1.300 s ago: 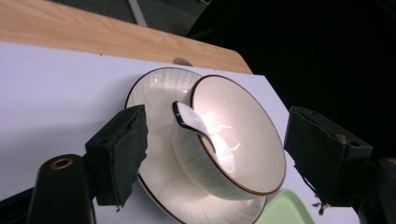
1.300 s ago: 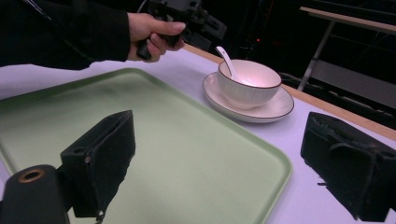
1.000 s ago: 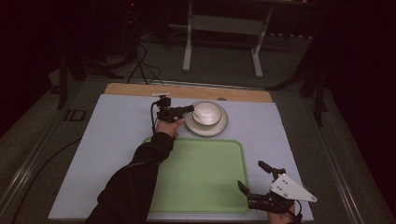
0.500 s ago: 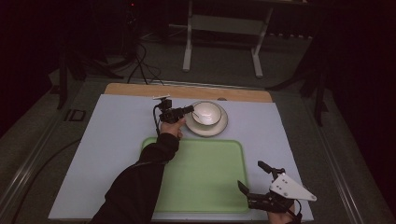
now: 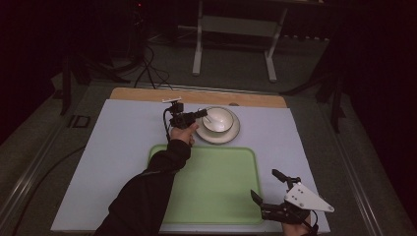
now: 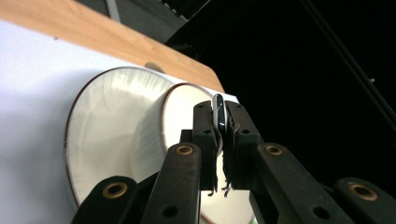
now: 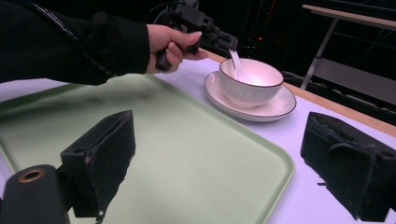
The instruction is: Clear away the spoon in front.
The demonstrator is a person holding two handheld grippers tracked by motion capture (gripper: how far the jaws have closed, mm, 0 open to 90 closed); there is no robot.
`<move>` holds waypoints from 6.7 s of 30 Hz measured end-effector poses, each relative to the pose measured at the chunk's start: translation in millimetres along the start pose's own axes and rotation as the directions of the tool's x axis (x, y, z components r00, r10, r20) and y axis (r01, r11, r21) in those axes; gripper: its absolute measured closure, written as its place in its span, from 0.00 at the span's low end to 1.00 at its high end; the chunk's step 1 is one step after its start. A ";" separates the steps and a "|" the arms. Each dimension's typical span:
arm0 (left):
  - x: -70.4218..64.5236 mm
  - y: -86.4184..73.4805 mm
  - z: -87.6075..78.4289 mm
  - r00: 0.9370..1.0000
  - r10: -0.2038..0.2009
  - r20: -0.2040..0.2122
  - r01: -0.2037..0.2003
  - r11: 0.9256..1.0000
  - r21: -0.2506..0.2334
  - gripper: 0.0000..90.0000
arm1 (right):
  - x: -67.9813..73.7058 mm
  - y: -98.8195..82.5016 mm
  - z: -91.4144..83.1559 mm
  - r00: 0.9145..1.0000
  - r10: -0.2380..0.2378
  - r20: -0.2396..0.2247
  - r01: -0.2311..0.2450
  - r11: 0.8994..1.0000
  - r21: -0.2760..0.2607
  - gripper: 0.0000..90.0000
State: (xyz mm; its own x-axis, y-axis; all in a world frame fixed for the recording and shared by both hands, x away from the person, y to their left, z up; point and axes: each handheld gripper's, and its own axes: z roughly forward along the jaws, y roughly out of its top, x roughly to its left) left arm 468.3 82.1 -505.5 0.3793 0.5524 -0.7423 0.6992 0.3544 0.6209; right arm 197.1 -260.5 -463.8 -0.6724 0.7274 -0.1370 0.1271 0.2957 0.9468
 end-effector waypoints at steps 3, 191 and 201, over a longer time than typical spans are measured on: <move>-10.6 7.5 -6.9 0.999 0.039 0.002 -0.039 0.999 0.001 0.93 | 0.2 0.3 -0.3 1.000 -0.001 0.001 0.001 1.000 -0.001 0.11; -22.1 -103.9 -221.2 0.778 0.615 0.131 -0.628 0.756 0.184 0.00 | 4.6 -1.8 9.2 0.999 -0.015 -0.040 0.016 0.999 0.031 0.11; -12.6 -113.2 -225.0 0.788 0.599 0.141 -0.615 0.762 0.203 0.00 | 5.1 -2.4 9.5 0.999 -0.017 -0.039 0.019 0.999 0.033 0.11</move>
State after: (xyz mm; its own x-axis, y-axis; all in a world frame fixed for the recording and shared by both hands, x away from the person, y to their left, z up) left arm 248.1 204.8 -509.8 0.8030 0.5415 -0.2489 0.4225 -0.2227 0.8786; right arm 200.4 -251.6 -469.5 -0.7023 0.6976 -0.1420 0.1382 0.3293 0.9340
